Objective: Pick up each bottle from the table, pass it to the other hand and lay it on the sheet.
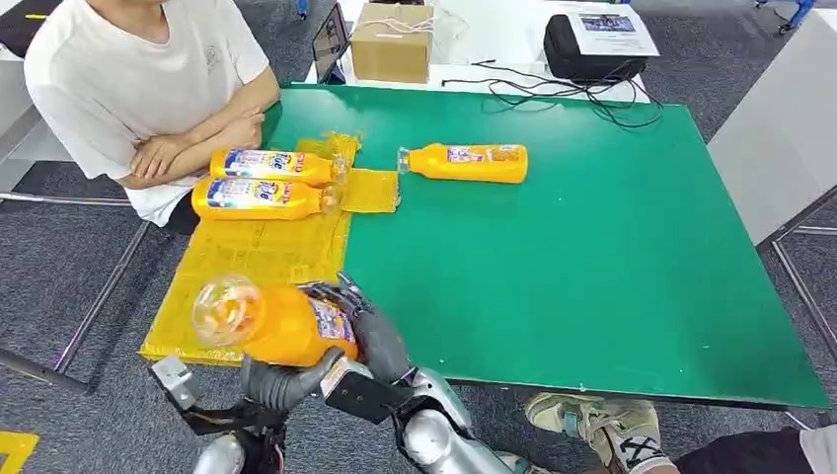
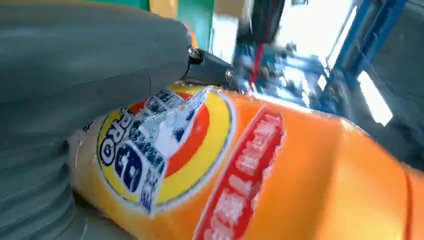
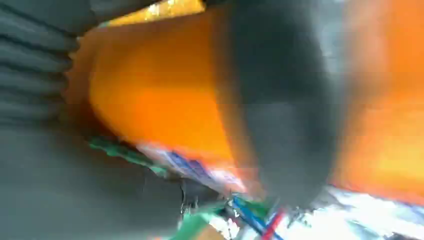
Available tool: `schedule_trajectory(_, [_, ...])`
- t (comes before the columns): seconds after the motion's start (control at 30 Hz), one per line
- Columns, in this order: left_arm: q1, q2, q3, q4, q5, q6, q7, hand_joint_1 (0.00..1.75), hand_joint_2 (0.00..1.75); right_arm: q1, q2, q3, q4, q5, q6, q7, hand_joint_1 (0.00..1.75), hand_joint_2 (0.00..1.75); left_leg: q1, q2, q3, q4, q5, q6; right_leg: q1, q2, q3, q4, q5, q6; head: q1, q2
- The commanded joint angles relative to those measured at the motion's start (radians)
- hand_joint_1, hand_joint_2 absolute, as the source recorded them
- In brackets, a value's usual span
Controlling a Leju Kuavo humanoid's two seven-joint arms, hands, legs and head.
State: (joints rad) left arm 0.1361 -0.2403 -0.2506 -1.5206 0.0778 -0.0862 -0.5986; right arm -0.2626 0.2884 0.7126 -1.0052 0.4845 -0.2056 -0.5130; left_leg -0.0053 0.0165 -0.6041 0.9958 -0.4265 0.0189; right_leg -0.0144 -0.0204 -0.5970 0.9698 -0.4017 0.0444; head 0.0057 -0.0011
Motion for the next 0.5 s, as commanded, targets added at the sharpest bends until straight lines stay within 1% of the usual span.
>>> schedule_trajectory(0.03, [-0.117,0.037,0.142,0.136,-0.354,0.317,-0.047,1.75,1.75,0.032,-0.021,-0.030,-0.029,-0.004,-0.016,0.001,0.00,0.00,0.002,-0.003,0.005,0.000,-0.001,-0.002,0.001,0.000,0.006,-0.001,-0.001,-0.002,0.000,0.000])
schedule_trajectory(0.07, [-0.138,0.050,0.163,0.139,-0.349,0.312,-0.081,1.75,1.75,0.016,-0.021,-0.030,-0.021,0.003,-0.041,-0.028,0.00,0.00,0.001,-0.001,0.005,-0.002,-0.001,-0.002,0.001,0.002,0.005,-0.002,-0.001,-0.002,0.000,0.000])
schedule_trajectory(0.1, [-0.151,0.057,0.180,0.142,-0.376,0.338,-0.075,1.75,1.75,0.009,-0.022,-0.034,-0.018,0.001,-0.039,-0.028,0.00,0.00,0.001,-0.001,0.008,-0.002,-0.001,-0.002,0.001,0.003,0.008,-0.002,-0.001,-0.003,0.000,0.000])
schedule_trajectory(0.13, [-0.164,0.064,0.197,0.150,-0.399,0.356,-0.069,1.75,1.75,0.005,-0.022,-0.038,-0.014,-0.001,-0.036,-0.027,0.00,0.00,0.001,-0.001,0.006,-0.002,-0.001,-0.002,0.001,0.003,0.006,-0.002,0.000,-0.002,0.001,0.000])
schedule_trajectory(0.17, [-0.180,0.074,0.216,0.168,-0.438,0.380,-0.059,1.75,1.75,0.005,-0.020,-0.045,-0.009,-0.004,-0.034,-0.028,0.00,0.00,0.001,-0.001,0.007,-0.002,-0.001,-0.003,0.001,0.003,0.007,-0.001,-0.001,-0.003,-0.002,0.000])
schedule_trajectory(0.23, [-0.209,0.081,0.247,0.213,-0.499,0.427,-0.041,1.75,1.75,0.008,-0.017,-0.050,-0.002,-0.002,-0.042,-0.036,0.00,0.00,0.002,-0.003,0.003,-0.001,0.001,-0.002,0.002,0.000,0.003,-0.001,0.000,-0.002,-0.001,0.000])
schedule_trajectory(0.27, [-0.216,0.083,0.254,0.224,-0.506,0.434,-0.038,1.75,1.75,0.009,-0.017,-0.048,-0.001,0.002,-0.047,-0.039,0.00,0.00,0.002,-0.004,0.006,-0.002,0.000,-0.002,0.002,-0.001,0.006,-0.001,-0.001,-0.002,-0.002,0.000])
schedule_trajectory(0.3, [-0.240,0.091,0.269,0.266,-0.551,0.472,-0.022,1.75,1.75,0.012,-0.015,-0.044,0.004,0.005,-0.052,-0.044,0.00,0.00,0.001,-0.004,0.006,-0.002,0.000,-0.002,0.001,-0.001,0.006,-0.001,-0.001,-0.002,-0.001,0.000])
schedule_trajectory(0.33, [-0.249,0.095,0.273,0.284,-0.579,0.504,-0.025,1.75,1.75,0.012,-0.015,-0.041,0.006,0.002,-0.049,-0.046,0.00,0.00,0.003,-0.003,0.007,-0.001,-0.001,-0.003,0.002,0.000,0.007,-0.001,-0.001,-0.002,-0.001,0.000])
schedule_trajectory(0.37, [-0.265,0.107,0.274,0.316,-0.631,0.549,-0.021,1.75,1.75,0.010,-0.013,-0.036,0.011,-0.001,-0.050,-0.050,0.00,0.00,0.001,-0.002,0.005,-0.002,0.000,-0.002,0.001,0.001,0.005,-0.001,0.000,-0.002,-0.002,0.000])
schedule_trajectory(0.4, [-0.280,0.115,0.275,0.345,-0.654,0.566,-0.019,1.75,1.75,0.005,-0.011,-0.030,0.017,-0.004,-0.052,-0.053,0.00,0.00,0.002,-0.002,0.008,-0.002,-0.001,-0.002,0.001,0.002,0.007,-0.001,-0.001,-0.002,-0.001,0.000])
schedule_trajectory(0.43, [-0.285,0.119,0.274,0.355,-0.666,0.574,-0.020,1.75,1.75,0.004,-0.012,-0.029,0.018,-0.008,-0.052,-0.053,0.00,0.00,0.002,-0.003,0.005,-0.002,0.000,-0.002,0.001,0.000,0.005,-0.002,0.000,-0.002,-0.001,0.000])
schedule_trajectory(0.47, [-0.295,0.131,0.265,0.380,-0.722,0.613,-0.008,1.75,1.75,0.000,-0.013,-0.025,0.020,-0.012,-0.048,-0.054,0.00,0.00,0.003,-0.004,0.007,-0.002,0.000,-0.002,0.002,0.000,0.008,-0.001,-0.002,-0.002,-0.001,0.000])
schedule_trajectory(0.5, [-0.298,0.135,0.261,0.388,-0.735,0.619,-0.005,1.75,1.75,0.000,-0.013,-0.025,0.020,-0.013,-0.048,-0.055,0.00,0.00,0.002,-0.004,0.005,-0.002,0.000,-0.002,0.001,-0.001,0.005,-0.001,-0.001,-0.002,-0.001,0.000])
